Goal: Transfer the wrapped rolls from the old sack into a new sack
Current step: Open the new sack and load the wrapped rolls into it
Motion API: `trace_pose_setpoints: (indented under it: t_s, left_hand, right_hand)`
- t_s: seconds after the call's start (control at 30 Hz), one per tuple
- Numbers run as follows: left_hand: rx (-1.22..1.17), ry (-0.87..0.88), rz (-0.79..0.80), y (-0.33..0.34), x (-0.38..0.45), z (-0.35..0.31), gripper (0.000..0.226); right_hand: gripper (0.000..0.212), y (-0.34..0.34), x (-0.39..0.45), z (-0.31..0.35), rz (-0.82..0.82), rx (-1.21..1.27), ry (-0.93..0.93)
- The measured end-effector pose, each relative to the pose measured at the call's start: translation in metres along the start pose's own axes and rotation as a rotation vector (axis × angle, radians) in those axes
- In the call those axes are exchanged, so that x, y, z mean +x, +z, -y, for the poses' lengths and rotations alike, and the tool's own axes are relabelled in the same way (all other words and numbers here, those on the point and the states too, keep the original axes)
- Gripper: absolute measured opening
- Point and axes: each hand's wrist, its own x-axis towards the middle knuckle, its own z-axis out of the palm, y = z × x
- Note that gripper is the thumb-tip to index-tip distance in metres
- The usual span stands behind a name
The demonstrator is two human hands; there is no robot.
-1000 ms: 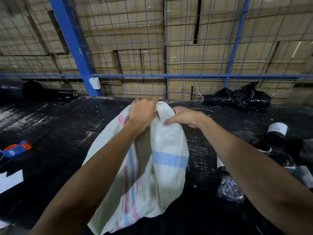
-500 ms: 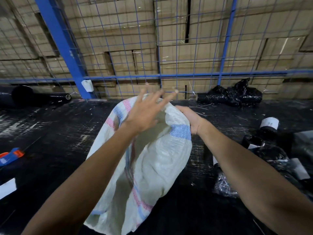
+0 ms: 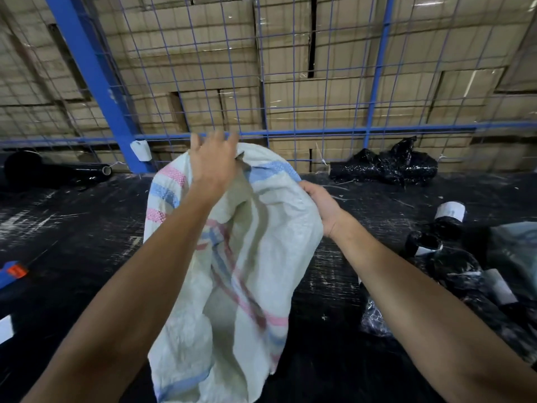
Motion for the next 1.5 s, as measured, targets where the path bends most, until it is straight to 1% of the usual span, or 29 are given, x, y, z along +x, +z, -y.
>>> trace_pose_setpoints:
  t_s: [0.07, 0.1, 0.17, 0.2, 0.27, 0.3, 0.37, 0.43, 0.5, 0.53, 0.6, 0.63, 0.67, 0.7, 0.73, 0.77, 0.8, 0.83, 0.9, 0.93, 0.97, 1.03, 1.1, 1.17, 1.23, 1.27, 1.37, 1.43, 1.5]
  left_hand:
    - [-0.025, 0.228, -0.129, -0.002, -0.012, -0.011, 0.089]
    - [-0.019, 0.380, -0.172, -0.002, -0.018, -0.020, 0.098]
    - [-0.027, 0.556, -0.123, 0.002, -0.028, -0.033, 0.096]
    - [-0.055, 0.550, -0.077, 0.005, -0.030, -0.035, 0.087]
    - [-0.061, 0.425, -0.028, 0.012, -0.028, -0.029, 0.054]
    - [-0.018, 0.349, -0.023, 0.014, -0.026, -0.026, 0.039]
    - [0.019, 0.224, 0.010, 0.015, -0.019, -0.020, 0.026]
    - [-0.006, 0.126, 0.042, 0.011, -0.011, -0.015, 0.026]
    - [-0.026, 0.029, 0.020, 0.010, -0.004, -0.004, 0.030]
    - [-0.021, -0.025, -0.011, 0.010, -0.001, 0.000, 0.036]
    - [0.036, -0.059, -0.190, 0.008, -0.003, -0.001, 0.054]
    - [0.040, 0.026, -0.337, 0.008, -0.009, -0.008, 0.054]
    - [0.027, 0.205, -0.494, 0.012, -0.019, -0.016, 0.046]
    - [-0.016, 0.450, -0.559, 0.022, -0.037, -0.027, 0.036]
    - [-0.052, 0.698, -0.478, 0.038, -0.059, -0.031, 0.030]
    - [-0.038, 0.857, -0.301, 0.057, -0.083, -0.030, 0.030]
    - [0.007, 0.882, -0.091, 0.077, -0.103, -0.018, 0.035]
    - [0.050, 0.776, 0.117, 0.092, -0.120, 0.000, 0.040]
    - [0.163, 0.354, 0.555, 0.113, -0.146, 0.049, 0.043]
    - [0.205, 0.138, 0.727, 0.115, -0.156, 0.071, 0.046]
    - [0.243, 0.012, 0.841, 0.117, -0.163, 0.090, 0.052]
    - [0.237, -0.064, 0.988, 0.116, -0.161, 0.106, 0.055]
    - [0.025, -0.032, 1.121, 0.113, -0.137, 0.091, 0.047]
    - [-0.494, -0.011, 1.124, 0.097, -0.115, 0.056, 0.046]
    - [-1.096, -0.186, 1.067, 0.061, -0.104, 0.014, 0.058]
    - [-1.306, -0.277, 1.017, 0.040, -0.097, -0.004, 0.067]
    - [-1.623, -0.531, 0.824, 0.014, -0.077, -0.027, 0.070]
    - [-1.666, -0.683, 0.676, 0.008, -0.066, -0.033, 0.054]
    - [-1.666, -0.761, 0.580, 0.001, -0.061, -0.039, 0.033]
  right_hand:
    - [0.024, 0.005, -0.003, 0.009, 0.015, 0.055, -0.059]
    - [0.029, 0.007, -0.004, 0.012, 0.011, 0.057, -0.071]
    - [0.045, 0.008, -0.004, 0.015, -0.001, -0.010, -0.073]
    - [0.047, 0.010, -0.004, 0.016, -0.005, -0.089, -0.062]
    - [0.037, 0.015, -0.003, 0.017, -0.010, -0.260, -0.051]
    - [0.041, 0.015, -0.002, 0.016, -0.012, -0.328, -0.058]
    - [0.058, 0.008, -0.001, 0.015, 0.006, -0.360, -0.081]
    - [0.067, 0.002, -0.003, 0.012, 0.028, -0.494, -0.057]
    - [0.053, -0.004, -0.001, 0.004, 0.041, -0.807, 0.019]
    - [0.044, -0.008, 0.002, 0.000, 0.006, -0.858, 0.035]
    - [0.035, -0.012, 0.005, -0.005, -0.085, -0.567, 0.057]
    - [0.032, -0.011, 0.006, -0.006, -0.117, -0.378, 0.028]
    - [0.031, -0.011, 0.008, -0.002, -0.135, -0.232, -0.018]
    - [0.031, -0.011, 0.011, 0.002, -0.148, -0.130, -0.074]
    - [0.031, -0.010, 0.013, 0.005, -0.178, -0.062, -0.133]
    - [0.029, -0.011, 0.013, 0.010, -0.212, -0.016, -0.182]
    - [0.025, -0.012, 0.012, 0.015, -0.268, 0.014, -0.220]
    - [0.023, -0.014, 0.010, 0.018, -0.307, 0.057, -0.249]
    - [0.027, -0.024, 0.005, 0.022, -0.393, 0.112, -0.265]
    - [0.028, -0.030, 0.003, 0.022, -0.431, 0.115, -0.260]
    - [0.027, -0.034, 0.003, 0.021, -0.445, 0.109, -0.249]
    - [0.022, -0.033, 0.005, 0.017, -0.455, 0.057, -0.204]
    - [0.023, -0.023, 0.009, 0.015, -0.446, 0.030, -0.163]
    - [0.024, -0.008, 0.015, 0.012, -0.382, -0.005, -0.122]
    - [0.024, 0.007, 0.019, 0.011, -0.297, -0.079, -0.064]
    - [0.024, 0.013, 0.017, 0.012, -0.232, -0.131, -0.015]
    - [0.022, 0.025, 0.006, 0.015, -0.018, -0.432, 0.183]
    - [0.022, 0.027, 0.000, 0.015, 0.037, -0.588, 0.224]
    - [0.036, 0.024, 0.001, 0.014, 0.029, -0.625, 0.159]
